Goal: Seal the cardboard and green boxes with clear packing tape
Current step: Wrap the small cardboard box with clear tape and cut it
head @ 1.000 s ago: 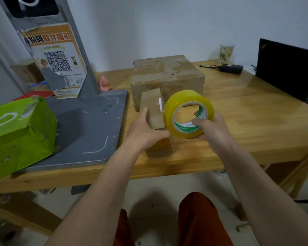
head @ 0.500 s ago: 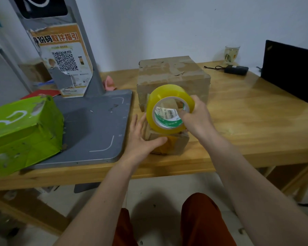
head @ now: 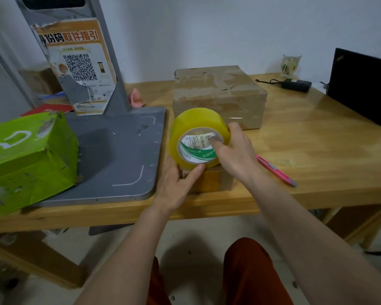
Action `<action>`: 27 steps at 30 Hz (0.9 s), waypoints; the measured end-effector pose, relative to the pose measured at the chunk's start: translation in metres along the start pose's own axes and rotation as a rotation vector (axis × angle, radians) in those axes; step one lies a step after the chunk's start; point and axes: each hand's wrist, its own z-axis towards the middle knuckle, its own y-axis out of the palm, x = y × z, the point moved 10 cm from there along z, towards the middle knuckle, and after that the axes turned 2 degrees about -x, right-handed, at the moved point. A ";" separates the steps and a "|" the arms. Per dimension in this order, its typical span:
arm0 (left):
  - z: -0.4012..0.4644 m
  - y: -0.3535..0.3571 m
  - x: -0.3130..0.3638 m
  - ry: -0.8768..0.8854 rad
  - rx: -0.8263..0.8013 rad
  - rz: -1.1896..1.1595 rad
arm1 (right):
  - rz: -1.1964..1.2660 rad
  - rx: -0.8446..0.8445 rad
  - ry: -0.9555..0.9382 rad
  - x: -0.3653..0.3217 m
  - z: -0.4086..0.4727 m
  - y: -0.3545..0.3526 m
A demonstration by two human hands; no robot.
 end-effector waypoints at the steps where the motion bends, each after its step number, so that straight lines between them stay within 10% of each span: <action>1: 0.000 0.000 -0.002 -0.003 0.000 0.010 | -0.004 0.008 -0.016 -0.002 0.000 -0.004; 27: -0.003 0.007 -0.009 -0.131 -0.027 0.040 | -0.488 0.156 0.041 0.019 0.002 -0.111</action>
